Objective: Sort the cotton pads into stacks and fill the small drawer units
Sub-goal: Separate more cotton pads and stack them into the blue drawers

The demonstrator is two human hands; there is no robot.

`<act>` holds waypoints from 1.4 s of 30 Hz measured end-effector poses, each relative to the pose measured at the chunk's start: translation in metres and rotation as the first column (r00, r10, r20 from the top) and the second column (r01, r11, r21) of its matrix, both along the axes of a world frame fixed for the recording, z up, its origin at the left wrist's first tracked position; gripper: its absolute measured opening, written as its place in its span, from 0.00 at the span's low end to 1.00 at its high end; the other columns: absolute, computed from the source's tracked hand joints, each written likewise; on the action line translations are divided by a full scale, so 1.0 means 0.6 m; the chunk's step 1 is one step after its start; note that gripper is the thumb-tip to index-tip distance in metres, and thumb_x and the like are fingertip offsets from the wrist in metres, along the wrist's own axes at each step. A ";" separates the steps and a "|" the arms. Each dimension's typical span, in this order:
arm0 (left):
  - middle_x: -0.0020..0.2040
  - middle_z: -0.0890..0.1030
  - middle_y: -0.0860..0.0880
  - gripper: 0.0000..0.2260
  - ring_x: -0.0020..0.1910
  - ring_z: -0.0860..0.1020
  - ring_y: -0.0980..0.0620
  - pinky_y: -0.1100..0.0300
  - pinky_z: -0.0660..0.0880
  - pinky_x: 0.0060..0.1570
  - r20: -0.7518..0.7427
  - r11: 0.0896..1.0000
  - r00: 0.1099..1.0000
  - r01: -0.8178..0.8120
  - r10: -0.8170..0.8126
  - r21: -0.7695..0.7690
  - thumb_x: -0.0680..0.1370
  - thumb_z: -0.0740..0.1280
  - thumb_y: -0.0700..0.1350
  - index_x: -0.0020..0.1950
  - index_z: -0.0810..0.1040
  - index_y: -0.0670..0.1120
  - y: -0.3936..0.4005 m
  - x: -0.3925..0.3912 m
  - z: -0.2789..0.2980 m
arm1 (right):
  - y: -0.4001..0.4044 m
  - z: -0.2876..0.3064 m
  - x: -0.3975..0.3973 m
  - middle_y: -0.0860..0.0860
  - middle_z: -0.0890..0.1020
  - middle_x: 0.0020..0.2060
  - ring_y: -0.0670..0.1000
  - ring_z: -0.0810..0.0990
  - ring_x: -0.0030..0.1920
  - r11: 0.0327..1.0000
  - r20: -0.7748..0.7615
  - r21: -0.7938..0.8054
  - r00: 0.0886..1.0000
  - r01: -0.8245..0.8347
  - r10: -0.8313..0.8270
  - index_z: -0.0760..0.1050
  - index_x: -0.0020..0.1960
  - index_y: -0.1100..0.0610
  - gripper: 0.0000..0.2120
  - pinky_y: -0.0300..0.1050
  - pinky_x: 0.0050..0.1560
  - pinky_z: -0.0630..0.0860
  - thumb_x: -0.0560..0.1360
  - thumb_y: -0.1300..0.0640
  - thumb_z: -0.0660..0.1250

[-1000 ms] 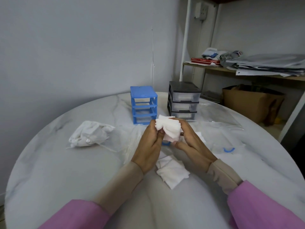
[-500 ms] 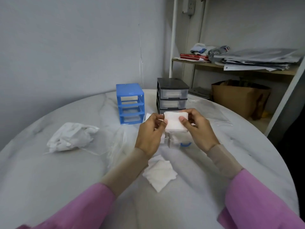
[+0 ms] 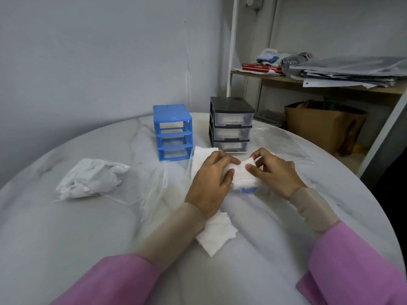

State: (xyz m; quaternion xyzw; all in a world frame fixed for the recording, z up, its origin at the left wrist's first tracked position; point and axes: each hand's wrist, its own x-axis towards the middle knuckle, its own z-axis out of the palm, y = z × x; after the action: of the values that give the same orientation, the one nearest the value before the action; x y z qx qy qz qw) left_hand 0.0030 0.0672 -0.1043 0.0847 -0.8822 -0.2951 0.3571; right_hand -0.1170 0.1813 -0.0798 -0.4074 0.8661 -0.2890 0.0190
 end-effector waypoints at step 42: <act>0.45 0.79 0.53 0.15 0.41 0.76 0.61 0.76 0.69 0.41 0.299 0.974 0.948 0.041 -0.108 0.222 0.72 0.72 0.40 0.57 0.77 0.46 -0.018 0.145 0.008 | 0.002 0.003 0.125 0.45 0.75 0.39 0.47 0.71 0.40 0.884 0.173 0.092 0.882 -0.458 0.439 0.69 0.42 0.48 0.13 0.33 0.37 0.66 0.70 0.59 0.73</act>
State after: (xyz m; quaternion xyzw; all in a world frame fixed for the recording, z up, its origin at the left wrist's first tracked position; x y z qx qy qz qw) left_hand 0.0899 0.0564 -0.0993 0.1341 -0.8930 -0.3844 0.1919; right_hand -0.0422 0.1826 -0.0781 -0.5724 0.7612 -0.2491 0.1760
